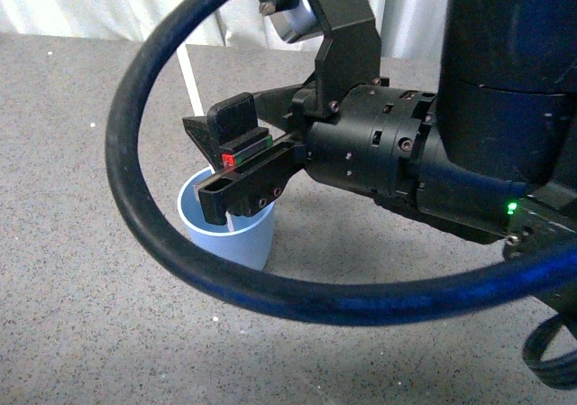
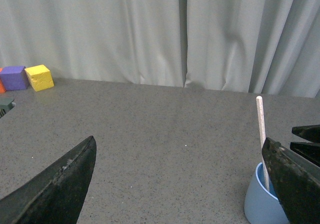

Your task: Transfer chopsticks to blue cup

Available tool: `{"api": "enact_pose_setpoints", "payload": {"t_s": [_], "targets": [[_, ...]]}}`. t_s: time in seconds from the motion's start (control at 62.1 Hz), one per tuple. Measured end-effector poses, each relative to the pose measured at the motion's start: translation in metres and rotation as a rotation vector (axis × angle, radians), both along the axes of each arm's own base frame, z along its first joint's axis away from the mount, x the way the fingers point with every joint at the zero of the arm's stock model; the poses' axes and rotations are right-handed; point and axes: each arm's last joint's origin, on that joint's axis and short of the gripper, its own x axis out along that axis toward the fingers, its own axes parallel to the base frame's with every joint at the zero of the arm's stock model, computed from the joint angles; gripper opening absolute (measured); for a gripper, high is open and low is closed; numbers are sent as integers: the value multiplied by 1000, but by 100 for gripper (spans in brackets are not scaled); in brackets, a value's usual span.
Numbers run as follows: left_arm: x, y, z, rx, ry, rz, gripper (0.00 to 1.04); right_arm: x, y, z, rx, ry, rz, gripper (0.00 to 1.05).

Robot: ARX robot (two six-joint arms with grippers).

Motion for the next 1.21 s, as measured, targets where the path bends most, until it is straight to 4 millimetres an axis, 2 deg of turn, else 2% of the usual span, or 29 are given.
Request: {"api": "enact_pose_setpoints", "payload": {"t_s": [0.145, 0.177, 0.37, 0.579, 0.708, 0.789, 0.917, 1.03, 1.078, 1.207], "targets": [[0, 0, 0, 0, 0, 0, 98, -13, -20, 12, -24, 14, -77, 93], [0, 0, 0, 0, 0, 0, 98, -15, -25, 14, -32, 22, -100, 97], [0, 0, 0, 0, 0, 0, 98, -33, -71, 26, -174, 79, -378, 95], [0, 0, 0, 0, 0, 0, 98, -64, -118, 37, -290, 120, -594, 95], [0, 0, 0, 0, 0, 0, 98, -83, -139, 59, -302, -73, -810, 95], [0, 0, 0, 0, 0, 0, 98, -98, -151, 72, -302, -131, -963, 95], [0, 0, 0, 0, 0, 0, 98, -124, -167, 76, -332, -137, -1178, 95], [0, 0, 0, 0, 0, 0, 98, -148, -171, 81, -309, -267, -1337, 95], [0, 0, 0, 0, 0, 0, 98, -154, -171, 82, -281, -303, -1332, 94], [0, 0, 0, 0, 0, 0, 98, -161, -175, 79, -134, -288, -1042, 72]]}}
